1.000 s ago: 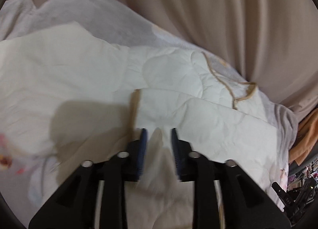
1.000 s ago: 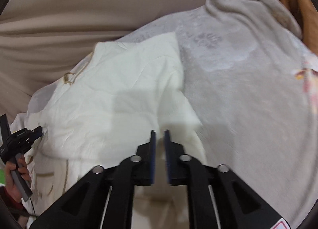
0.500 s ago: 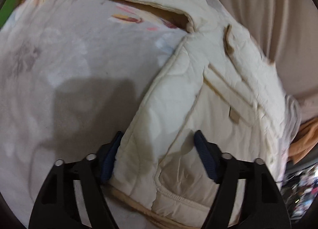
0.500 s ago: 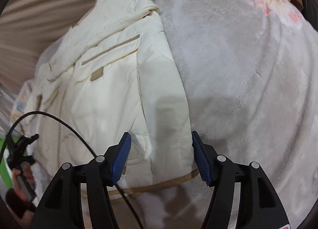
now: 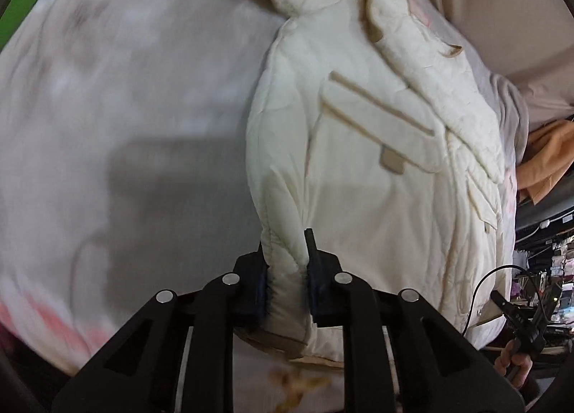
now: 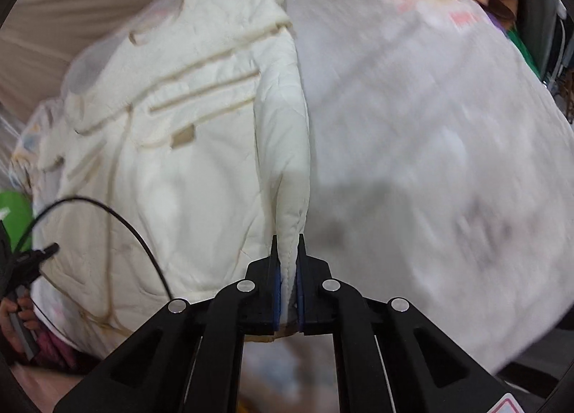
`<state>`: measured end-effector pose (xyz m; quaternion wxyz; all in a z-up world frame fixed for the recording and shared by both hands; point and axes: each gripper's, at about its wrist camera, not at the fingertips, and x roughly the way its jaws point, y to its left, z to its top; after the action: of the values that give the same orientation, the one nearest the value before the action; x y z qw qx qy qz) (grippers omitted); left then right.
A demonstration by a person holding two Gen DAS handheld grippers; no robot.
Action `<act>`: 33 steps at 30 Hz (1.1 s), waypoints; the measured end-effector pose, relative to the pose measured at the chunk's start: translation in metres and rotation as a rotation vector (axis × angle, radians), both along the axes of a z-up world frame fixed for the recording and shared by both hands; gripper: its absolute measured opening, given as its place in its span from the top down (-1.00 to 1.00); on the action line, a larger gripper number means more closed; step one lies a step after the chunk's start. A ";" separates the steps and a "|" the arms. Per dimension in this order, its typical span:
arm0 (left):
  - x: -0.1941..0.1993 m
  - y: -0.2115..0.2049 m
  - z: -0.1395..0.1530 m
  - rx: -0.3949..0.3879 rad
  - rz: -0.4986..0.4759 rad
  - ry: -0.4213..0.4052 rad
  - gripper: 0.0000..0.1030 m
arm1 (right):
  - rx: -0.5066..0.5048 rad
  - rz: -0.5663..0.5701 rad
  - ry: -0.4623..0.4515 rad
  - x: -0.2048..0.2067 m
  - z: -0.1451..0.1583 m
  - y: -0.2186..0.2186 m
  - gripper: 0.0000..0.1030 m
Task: Fold large clothes
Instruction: 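Grasp the other sleeve with the left tool and lift it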
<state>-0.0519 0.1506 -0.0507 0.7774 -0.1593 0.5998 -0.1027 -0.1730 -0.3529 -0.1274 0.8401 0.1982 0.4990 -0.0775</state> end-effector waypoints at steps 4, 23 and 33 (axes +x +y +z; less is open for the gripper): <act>-0.012 0.027 0.025 -0.073 0.123 -0.026 0.56 | -0.078 -0.086 0.025 -0.027 0.010 -0.003 0.71; 0.288 0.219 0.018 -0.034 0.665 -0.246 0.28 | -0.060 0.310 -0.264 0.245 0.067 0.233 0.59; 0.322 0.246 0.008 -0.152 0.636 -0.277 0.91 | -0.040 0.333 -0.164 0.290 0.035 0.271 0.58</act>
<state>0.2703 0.3969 -0.0425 0.8303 -0.3801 0.3999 0.0792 0.1170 -0.0815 -0.0922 0.8831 0.1019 0.4529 0.0690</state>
